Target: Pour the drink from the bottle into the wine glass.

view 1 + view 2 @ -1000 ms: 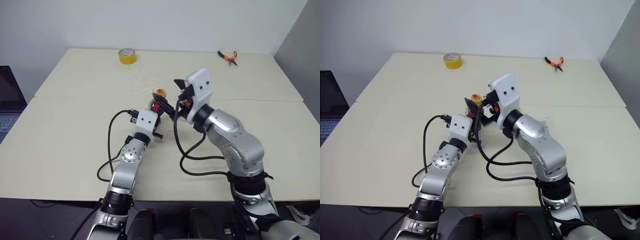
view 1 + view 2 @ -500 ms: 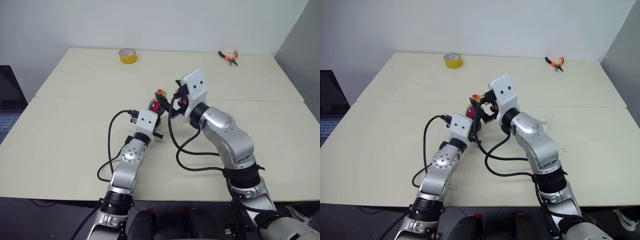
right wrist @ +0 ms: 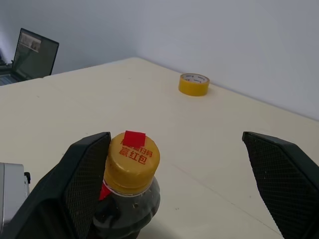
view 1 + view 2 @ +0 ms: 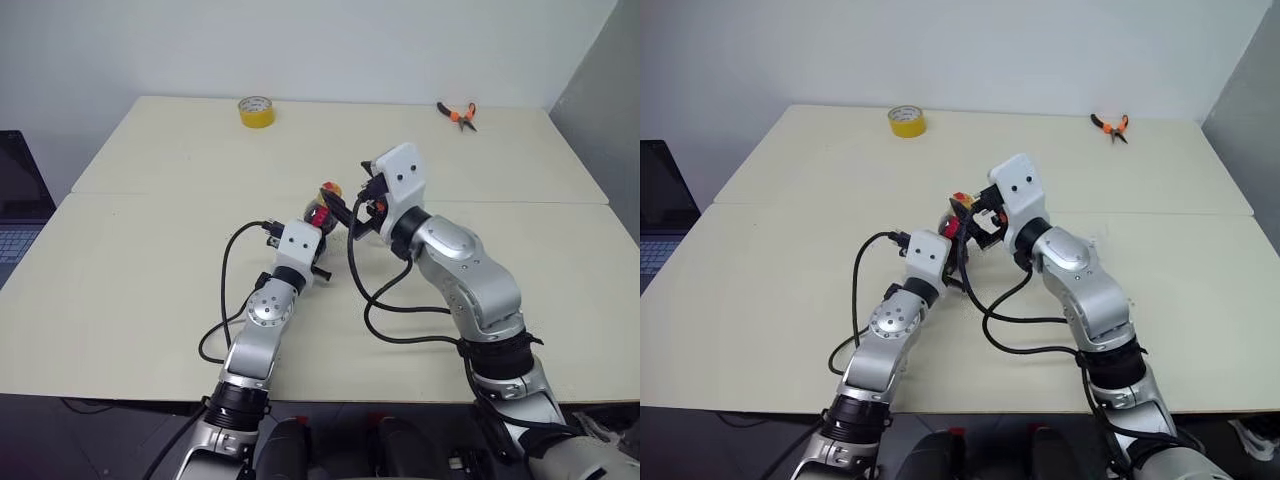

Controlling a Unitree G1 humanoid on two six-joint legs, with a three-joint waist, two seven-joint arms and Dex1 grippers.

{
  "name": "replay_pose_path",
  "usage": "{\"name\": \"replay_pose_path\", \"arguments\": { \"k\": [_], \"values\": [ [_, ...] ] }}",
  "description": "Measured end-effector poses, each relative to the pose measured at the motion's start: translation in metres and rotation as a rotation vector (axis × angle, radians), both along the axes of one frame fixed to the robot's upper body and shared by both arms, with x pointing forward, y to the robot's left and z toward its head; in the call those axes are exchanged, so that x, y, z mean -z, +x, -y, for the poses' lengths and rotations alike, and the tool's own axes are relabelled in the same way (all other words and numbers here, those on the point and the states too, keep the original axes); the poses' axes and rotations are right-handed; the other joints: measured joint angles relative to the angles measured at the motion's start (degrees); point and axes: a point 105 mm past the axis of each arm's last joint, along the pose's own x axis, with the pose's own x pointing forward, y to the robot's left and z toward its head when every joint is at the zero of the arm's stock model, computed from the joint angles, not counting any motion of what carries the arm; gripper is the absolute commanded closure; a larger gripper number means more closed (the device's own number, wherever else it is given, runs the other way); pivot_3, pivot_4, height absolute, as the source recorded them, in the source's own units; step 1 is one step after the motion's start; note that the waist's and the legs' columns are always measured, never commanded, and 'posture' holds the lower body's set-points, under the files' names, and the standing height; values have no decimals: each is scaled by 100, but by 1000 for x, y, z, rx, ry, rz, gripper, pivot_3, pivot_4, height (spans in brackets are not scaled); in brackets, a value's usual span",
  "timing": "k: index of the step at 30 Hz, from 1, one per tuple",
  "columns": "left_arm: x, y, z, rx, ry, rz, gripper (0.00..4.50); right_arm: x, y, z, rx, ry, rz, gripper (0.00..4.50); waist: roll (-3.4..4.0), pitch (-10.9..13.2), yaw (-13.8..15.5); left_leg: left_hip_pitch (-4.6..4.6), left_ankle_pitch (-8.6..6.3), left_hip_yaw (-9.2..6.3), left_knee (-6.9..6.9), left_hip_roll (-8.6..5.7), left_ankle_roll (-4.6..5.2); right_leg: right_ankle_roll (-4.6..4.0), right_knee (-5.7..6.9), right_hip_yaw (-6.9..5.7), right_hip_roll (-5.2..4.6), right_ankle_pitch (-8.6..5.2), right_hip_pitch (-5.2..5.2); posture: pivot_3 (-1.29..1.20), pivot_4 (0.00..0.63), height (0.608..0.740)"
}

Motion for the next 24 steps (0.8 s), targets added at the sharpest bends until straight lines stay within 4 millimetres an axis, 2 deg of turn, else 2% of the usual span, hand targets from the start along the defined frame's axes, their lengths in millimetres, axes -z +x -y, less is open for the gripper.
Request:
{"name": "replay_pose_path", "arguments": {
  "k": [7, 11, 15, 18, 21, 24],
  "values": [
    [1, 0, 2, 5, 2, -4, 3858, 3, -6, 11, 5, -46, 10, 0, 0, 0, 1, 0, 0, 0, 0, 0, 0, 0, 0, 0, 0, 0, 1, 0, 150, 740],
    [-1, 1, -6, -22, -6, 2, 3861, 17, 3, 36, 95, -82, -37, 0, 0, 0, 7, 0, 0, 0, 0, 0, 0, 0, -1, 0, 0, 0, 1, 0, 150, 740],
    [-1, 2, -8, -27, -9, 2, 3861, 19, 3, 41, 106, -89, -45, 0, 0, 0, -2, 0, 0, 1, -1, 0, 0, 0, -1, 0, 1, 0, 1, 0, 150, 740],
    [-1, 2, -8, -25, -9, 2, 3861, 17, -1, 35, 62, -72, -55, 0, 0, 0, -3, 0, 0, 1, 0, 0, 1, 0, -1, 1, 1, 0, 1, 0, 150, 740],
    [-1, 2, -8, -26, -9, 2, 3861, 11, -13, 15, -42, -12, -68, 0, 0, 0, -14, 0, 0, 0, -2, 4, 1, 0, 0, 0, 4, 0, 1, 0, 150, 740],
    [-1, 2, -7, -24, -9, 3, 3861, 1, -17, -3, -86, 22, -54, 0, 0, 0, -13, 1, 0, -1, 0, 3, 1, 0, 1, -1, 4, 0, 1, 0, 150, 740]
  ]
}}
